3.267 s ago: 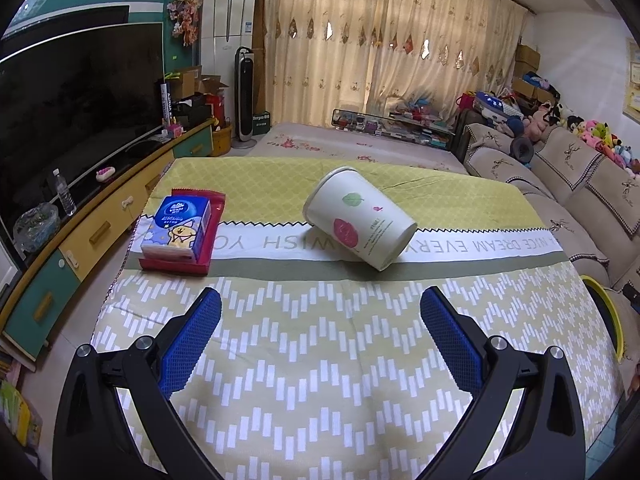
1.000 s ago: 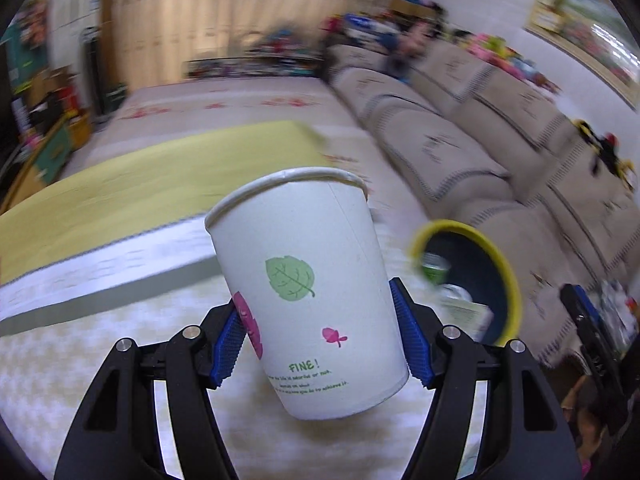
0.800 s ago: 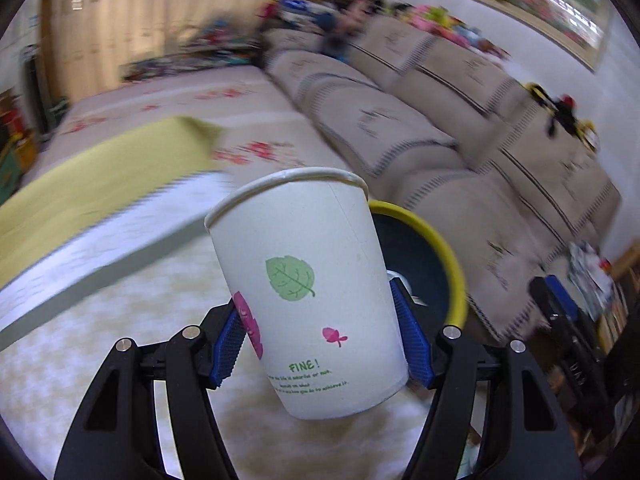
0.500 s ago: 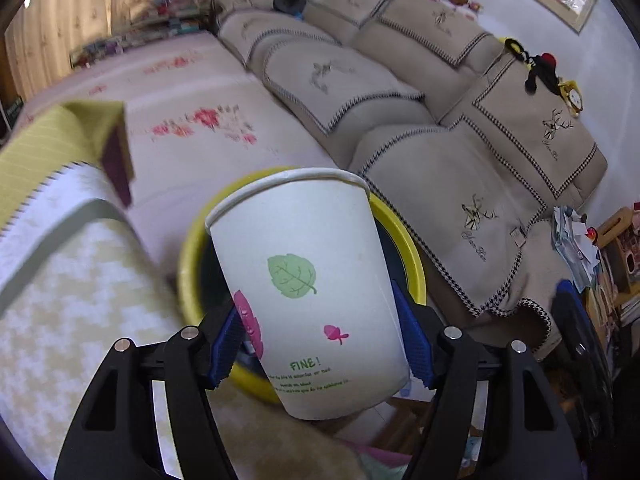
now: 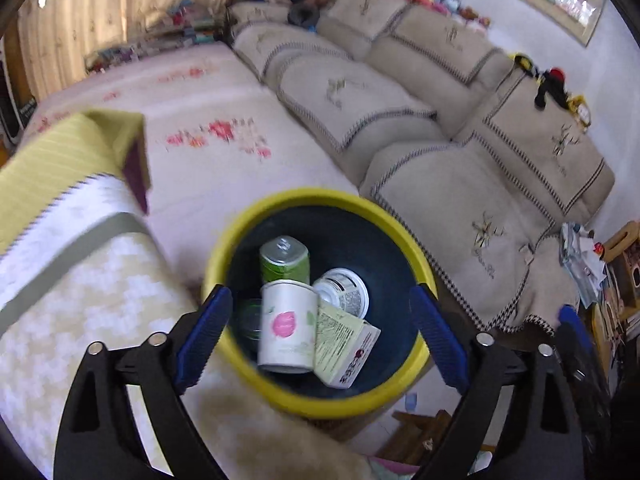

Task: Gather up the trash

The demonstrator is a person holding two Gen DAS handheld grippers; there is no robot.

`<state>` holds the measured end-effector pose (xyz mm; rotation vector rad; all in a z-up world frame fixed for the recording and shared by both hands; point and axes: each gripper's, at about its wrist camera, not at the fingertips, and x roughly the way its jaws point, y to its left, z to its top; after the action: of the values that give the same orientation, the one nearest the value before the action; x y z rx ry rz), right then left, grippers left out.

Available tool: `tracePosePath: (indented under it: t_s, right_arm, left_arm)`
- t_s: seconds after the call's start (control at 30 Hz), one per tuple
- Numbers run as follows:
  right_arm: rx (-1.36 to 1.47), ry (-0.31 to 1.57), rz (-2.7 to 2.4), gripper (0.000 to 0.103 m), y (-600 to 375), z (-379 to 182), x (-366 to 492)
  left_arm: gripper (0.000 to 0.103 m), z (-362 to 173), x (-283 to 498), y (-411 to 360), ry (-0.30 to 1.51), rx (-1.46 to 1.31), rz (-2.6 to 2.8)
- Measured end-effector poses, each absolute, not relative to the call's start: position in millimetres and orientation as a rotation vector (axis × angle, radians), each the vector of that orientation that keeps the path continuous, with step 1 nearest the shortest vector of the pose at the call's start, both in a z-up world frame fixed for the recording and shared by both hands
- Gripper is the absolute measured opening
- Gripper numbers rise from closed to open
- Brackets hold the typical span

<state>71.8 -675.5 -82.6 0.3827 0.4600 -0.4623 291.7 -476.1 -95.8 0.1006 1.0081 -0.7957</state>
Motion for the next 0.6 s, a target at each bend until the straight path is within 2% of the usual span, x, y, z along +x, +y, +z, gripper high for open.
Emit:
tracePosePath:
  t_s: [0.07,0.2,0.33,0.6]
  right_arm:
    - [0.371,0.465,-0.443,0.069,-666.3,-80.4,74.3]
    - [0.334,0.483,-0.373,0.070,-637.4,-76.1,80.7]
    - [0.284,0.501,-0.288,0.076,-602.1,-71.4,88.8]
    - [0.176,0.507,-0.136,0.086,-530.2,-55.2,92.9]
  left_arm:
    - [0.098,-78.2,281.8,-451.2,0.946,0.065,-0.785]
    - [0.098,-43.0,250.9,-388.4,0.796,0.026,-0.736]
    - [0.098,-18.4,213.0,-314.8,0.694,0.033,-0.626]
    - [0.098,1.8,144.3,-167.7,0.527,-0.021,-0.308]
